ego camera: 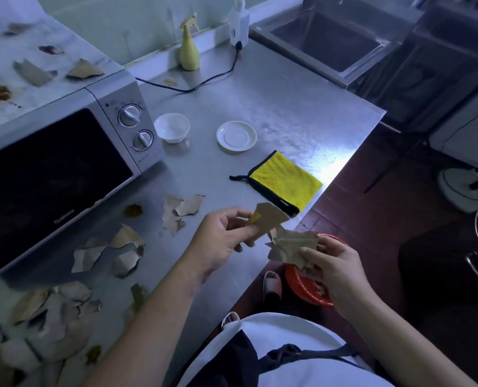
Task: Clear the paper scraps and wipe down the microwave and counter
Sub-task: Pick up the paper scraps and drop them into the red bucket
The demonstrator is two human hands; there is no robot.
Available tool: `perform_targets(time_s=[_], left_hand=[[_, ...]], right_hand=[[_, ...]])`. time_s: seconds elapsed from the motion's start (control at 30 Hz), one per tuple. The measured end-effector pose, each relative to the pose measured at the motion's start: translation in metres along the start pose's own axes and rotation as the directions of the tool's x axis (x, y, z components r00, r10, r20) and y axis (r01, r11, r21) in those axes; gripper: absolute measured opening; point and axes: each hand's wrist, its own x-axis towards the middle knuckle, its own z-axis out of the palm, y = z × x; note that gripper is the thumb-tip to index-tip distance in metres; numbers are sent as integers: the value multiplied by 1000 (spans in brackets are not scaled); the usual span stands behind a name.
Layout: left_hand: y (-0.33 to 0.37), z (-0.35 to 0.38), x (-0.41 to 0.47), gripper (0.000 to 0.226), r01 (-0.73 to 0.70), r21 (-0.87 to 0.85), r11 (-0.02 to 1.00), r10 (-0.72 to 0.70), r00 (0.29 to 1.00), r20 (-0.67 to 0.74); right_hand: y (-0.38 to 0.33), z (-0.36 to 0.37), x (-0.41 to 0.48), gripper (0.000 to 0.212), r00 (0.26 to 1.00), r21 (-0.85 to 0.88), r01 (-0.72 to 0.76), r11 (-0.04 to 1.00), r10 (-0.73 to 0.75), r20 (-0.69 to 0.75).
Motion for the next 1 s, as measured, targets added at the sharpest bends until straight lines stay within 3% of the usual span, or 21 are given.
perform_targets(time_s=[0.17,0.27,0.4,0.53,0.7,0.87,1.0], left_hand=[[-7,-1,-19,23,-1,76,997,0,1000,9],[-13,-9,-26,33,-7,222,975,13,999,-29],[-16,-19,-31,21,12,388,922,49,988,-146],[-16,-20,-32,16,-30,465,885,127,975,-180],[-21,-8,-32,17,-39,450,892,124,979,-162],[-31,-16,-19,13,-25,218,976,56,989,-140],[-55,-53,12,5,102,193,976,-16,915,-403]], right_hand=[[0,23,1,24,988,-22,6,1000,-3,153],[-2,30,-1,25,966,-25,-14,1000,20,260],[-6,37,-1,34,933,-38,-42,998,53,357],[-5,46,0,28,930,-72,-7,997,33,367],[-1,45,4,25,933,-121,12,993,33,358],[0,39,9,34,964,-178,54,982,-4,267],[0,26,13,34,989,-165,58,985,-34,144]])
